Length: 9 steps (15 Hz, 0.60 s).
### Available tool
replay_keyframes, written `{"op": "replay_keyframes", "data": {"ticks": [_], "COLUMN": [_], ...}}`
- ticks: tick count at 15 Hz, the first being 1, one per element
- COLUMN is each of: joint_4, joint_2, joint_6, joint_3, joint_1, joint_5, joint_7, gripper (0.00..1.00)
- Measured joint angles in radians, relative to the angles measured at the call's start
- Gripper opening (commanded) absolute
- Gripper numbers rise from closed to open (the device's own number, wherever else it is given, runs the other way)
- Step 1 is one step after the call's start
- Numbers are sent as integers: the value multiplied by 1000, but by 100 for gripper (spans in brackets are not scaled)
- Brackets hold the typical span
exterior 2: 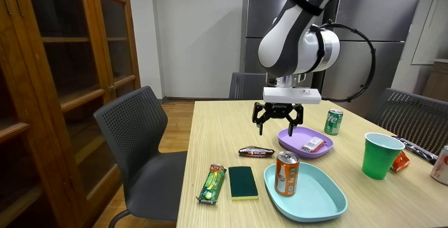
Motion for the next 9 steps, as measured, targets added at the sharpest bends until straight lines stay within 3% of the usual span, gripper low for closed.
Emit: {"op": "replay_keyframes", "data": {"ticks": [5, 9], "joint_4": [97, 185], "joint_2": [67, 137], "joint_6": [-74, -91], "joint_3": [7, -3], "joint_1": [-9, 24], "joint_5": [119, 124], "joint_7": [48, 221], "gripper": [100, 100]}}
